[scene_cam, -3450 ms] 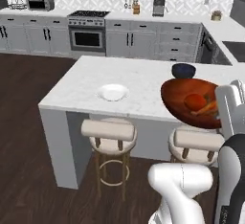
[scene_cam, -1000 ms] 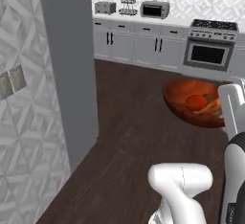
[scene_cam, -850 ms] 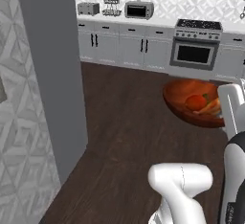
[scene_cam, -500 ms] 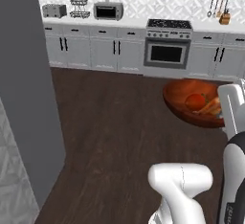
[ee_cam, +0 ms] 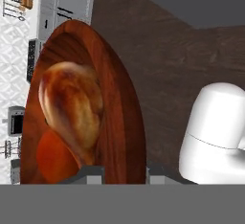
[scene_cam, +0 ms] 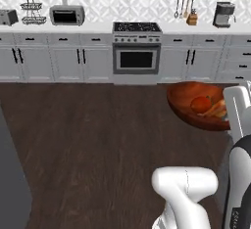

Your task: Pick the chicken drumstick and tomato from their plates and place them in the bowl. Then put the bowl in the fridge.

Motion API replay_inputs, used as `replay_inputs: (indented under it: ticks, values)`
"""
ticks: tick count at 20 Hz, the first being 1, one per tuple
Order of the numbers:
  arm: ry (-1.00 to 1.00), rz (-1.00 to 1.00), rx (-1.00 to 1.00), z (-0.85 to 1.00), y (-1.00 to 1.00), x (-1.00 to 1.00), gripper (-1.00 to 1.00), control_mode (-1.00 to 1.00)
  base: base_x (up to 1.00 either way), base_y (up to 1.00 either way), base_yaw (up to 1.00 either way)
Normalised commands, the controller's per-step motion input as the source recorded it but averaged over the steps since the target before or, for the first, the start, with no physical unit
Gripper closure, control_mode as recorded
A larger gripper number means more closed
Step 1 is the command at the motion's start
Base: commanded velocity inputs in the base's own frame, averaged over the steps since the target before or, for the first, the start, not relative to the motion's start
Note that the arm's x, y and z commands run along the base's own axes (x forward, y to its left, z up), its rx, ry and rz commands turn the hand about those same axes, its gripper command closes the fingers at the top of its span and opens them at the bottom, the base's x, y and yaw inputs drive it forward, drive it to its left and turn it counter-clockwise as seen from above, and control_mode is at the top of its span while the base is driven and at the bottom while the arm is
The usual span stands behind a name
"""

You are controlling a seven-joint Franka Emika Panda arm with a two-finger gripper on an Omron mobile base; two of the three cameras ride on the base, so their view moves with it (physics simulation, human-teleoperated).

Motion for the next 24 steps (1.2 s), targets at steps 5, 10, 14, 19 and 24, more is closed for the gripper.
replay_inputs:
  ticks: [5,10,14,19,24]
  values:
    - [0.0,0.0,0.0,0.0,0.0,0.0,1.0,1.0,1.0,0.0,-0.19]
    - [0.0,0.0,0.0,0.0,0.0,0.0,1.0,1.0,1.0,-0.06,0.0]
    - [0.0,0.0,0.0,0.0,0.0,0.0,1.0,1.0,1.0,-0.02,0.05]
    - [0.0,0.0,0.0,0.0,0.0,0.0,1.0,1.0,0.92,-0.27,0.19]
    - [0.0,0.0,0.0,0.0,0.0,0.0,1.0,1.0,0.71,-0.04,0.22]
